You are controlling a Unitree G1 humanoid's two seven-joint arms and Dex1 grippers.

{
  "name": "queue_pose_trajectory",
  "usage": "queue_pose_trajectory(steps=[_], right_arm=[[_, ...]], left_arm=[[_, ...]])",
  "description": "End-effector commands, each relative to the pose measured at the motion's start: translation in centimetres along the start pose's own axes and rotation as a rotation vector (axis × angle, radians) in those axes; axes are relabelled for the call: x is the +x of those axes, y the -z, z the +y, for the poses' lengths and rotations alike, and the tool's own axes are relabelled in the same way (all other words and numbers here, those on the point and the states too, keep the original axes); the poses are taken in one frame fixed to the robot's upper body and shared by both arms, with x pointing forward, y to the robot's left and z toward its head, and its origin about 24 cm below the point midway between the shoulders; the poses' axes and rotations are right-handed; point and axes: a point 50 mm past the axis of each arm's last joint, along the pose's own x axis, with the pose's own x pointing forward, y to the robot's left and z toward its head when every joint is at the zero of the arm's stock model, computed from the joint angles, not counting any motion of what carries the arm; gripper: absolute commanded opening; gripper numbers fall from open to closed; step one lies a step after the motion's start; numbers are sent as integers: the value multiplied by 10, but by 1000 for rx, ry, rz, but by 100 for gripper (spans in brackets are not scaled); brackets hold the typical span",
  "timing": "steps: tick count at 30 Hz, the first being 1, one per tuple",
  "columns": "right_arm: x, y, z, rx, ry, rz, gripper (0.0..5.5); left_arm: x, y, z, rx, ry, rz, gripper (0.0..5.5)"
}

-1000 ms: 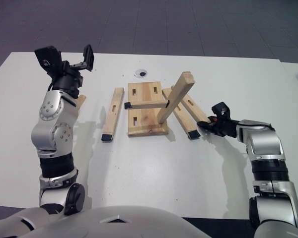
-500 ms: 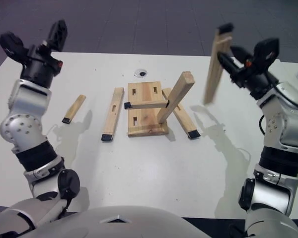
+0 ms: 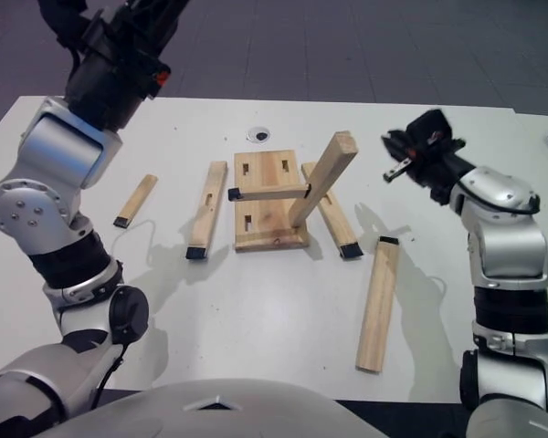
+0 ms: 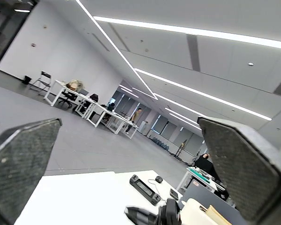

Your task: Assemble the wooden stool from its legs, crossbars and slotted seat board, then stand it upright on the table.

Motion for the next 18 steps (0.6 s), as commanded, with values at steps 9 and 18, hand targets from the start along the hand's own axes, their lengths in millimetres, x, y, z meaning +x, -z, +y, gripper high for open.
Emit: queue_pose_trajectory(steps=[9, 18], right_arm=[[-66, 3, 17, 178, -447, 461, 230], [-59, 5, 4, 149, -389, 660, 379]], left_arm=[[-32, 23, 4, -52, -173, -27, 540], [-35, 48, 7, -132, -272, -66, 540]])
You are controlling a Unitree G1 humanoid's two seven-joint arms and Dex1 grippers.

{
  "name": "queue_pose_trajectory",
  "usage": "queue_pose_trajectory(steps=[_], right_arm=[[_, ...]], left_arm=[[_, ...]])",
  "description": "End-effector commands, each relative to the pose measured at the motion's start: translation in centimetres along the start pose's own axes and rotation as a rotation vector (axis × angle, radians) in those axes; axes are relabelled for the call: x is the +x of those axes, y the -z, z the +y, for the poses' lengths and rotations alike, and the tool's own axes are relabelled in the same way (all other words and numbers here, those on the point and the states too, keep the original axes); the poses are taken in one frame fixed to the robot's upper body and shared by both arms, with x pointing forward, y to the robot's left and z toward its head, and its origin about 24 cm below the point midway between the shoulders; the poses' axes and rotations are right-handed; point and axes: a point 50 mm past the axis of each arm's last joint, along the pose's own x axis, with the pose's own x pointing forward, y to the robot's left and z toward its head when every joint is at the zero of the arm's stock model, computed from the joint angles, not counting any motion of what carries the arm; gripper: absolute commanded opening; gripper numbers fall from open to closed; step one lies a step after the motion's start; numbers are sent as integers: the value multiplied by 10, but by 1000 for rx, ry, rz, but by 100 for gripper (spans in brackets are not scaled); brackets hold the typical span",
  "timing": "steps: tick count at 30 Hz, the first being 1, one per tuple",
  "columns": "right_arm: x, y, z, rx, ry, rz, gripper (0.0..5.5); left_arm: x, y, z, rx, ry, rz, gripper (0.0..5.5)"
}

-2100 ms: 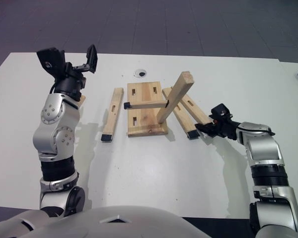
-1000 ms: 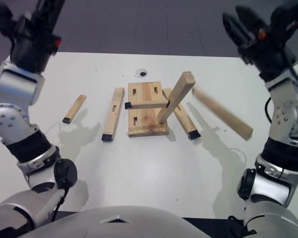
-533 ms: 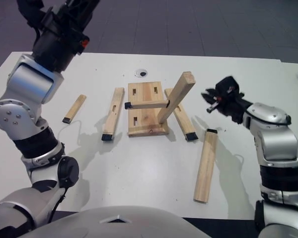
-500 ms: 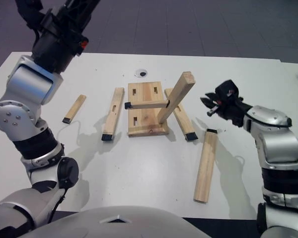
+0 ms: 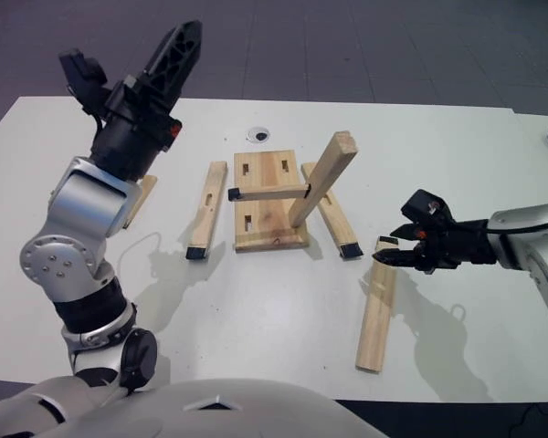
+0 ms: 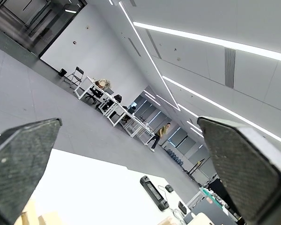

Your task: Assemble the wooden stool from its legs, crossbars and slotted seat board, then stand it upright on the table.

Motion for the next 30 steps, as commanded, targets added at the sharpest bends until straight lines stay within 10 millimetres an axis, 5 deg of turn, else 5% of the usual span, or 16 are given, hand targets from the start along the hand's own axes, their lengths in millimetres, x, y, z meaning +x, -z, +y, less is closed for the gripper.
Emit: queue_pose_trajectory(steps=[1, 11, 30], right_arm=[[-7, -5, -13, 79, 58, 50, 399], [-1, -11, -18, 274, 27, 182, 536], [50, 23, 17, 270, -15, 349, 518]], left_arm=[[-4, 10, 5, -12, -64, -16, 540], [-2, 26, 10, -62, -125, -52, 540], [17, 32, -4, -144, -62, -94, 540]])
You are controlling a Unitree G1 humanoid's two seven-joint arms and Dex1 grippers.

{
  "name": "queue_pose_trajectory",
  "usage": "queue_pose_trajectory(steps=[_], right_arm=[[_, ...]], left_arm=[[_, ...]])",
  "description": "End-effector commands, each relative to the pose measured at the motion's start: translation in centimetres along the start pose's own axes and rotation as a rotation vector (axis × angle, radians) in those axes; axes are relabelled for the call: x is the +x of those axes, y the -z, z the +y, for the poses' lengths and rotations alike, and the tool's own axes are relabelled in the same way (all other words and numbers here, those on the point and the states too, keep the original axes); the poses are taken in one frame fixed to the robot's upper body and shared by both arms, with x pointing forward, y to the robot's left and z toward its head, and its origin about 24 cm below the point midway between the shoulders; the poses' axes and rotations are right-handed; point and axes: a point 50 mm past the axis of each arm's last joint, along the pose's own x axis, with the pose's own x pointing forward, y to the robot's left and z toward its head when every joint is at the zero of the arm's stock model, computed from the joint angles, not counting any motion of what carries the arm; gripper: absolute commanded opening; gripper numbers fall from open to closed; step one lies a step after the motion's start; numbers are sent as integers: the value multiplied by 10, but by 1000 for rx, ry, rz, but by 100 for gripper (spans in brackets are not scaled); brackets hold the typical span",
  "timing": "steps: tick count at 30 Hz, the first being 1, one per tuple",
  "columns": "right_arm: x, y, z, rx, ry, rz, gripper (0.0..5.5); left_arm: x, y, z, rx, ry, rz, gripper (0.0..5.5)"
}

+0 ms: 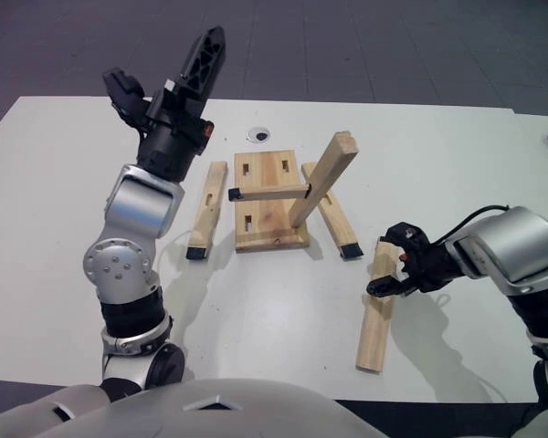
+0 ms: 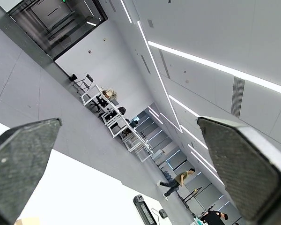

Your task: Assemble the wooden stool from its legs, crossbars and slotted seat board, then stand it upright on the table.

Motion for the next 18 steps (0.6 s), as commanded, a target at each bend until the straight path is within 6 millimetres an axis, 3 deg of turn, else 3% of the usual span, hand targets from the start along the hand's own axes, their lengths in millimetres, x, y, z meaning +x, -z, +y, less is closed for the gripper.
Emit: queue_pose_trajectory(steps=[1, 10, 18], right_arm=[[10, -1, 7, -50, 7, -2, 506], [35, 4, 7, -110, 81, 0, 347], [35, 6, -3, -183, 140, -30, 233]], left_arm=[[0, 1, 0, -42, -12, -13, 540], [2, -2, 5, -27, -27, 21, 540], [-1, -3, 9, -11, -56, 48, 540]])
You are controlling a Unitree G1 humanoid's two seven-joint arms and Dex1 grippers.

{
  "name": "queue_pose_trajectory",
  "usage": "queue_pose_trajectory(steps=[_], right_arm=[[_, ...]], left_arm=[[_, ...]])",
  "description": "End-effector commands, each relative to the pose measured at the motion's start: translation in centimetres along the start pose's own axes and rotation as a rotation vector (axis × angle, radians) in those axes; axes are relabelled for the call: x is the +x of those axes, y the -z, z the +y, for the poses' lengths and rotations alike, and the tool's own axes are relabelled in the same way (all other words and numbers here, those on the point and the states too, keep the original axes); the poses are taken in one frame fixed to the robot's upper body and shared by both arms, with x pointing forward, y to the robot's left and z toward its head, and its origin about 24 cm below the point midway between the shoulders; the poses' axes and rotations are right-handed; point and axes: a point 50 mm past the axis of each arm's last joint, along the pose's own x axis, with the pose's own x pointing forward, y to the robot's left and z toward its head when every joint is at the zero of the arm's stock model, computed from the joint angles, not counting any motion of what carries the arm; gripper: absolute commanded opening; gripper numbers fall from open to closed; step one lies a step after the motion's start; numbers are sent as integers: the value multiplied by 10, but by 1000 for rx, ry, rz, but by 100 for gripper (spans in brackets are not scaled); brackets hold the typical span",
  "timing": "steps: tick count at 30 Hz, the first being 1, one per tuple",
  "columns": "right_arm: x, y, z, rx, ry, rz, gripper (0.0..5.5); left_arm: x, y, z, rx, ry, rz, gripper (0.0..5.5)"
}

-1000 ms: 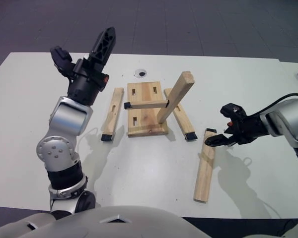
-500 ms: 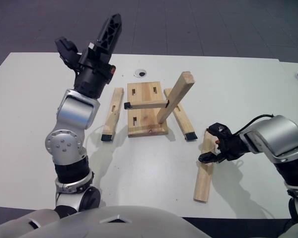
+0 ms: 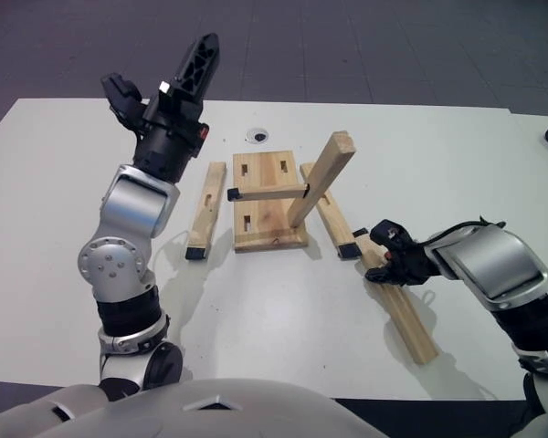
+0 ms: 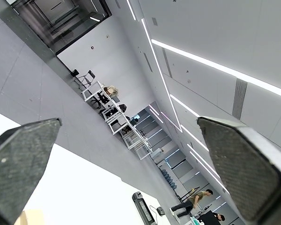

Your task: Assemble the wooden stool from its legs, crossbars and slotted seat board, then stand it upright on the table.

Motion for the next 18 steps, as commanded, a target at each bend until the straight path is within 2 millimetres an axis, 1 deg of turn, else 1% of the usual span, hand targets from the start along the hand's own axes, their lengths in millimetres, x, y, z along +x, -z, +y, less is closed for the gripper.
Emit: queue_pose_trajectory(steps=[1, 3, 13, 15, 18], right_arm=[[16, 15, -2, 14, 25, 60, 225], [15, 14, -6, 16, 43, 44, 211], [-4, -6, -24, 51, 113, -103, 208], [-13, -16, -32, 41, 170, -186, 207], [-33, -40, -42, 31, 218, -376, 207]], left_arm=[[1, 2, 1, 14, -20, 29, 540], [1, 2, 1, 18, -21, 35, 540], [6, 1, -1, 52, 7, 65, 540], [7, -1, -1, 60, 15, 64, 540], [8, -4, 0, 65, 18, 60, 540]])
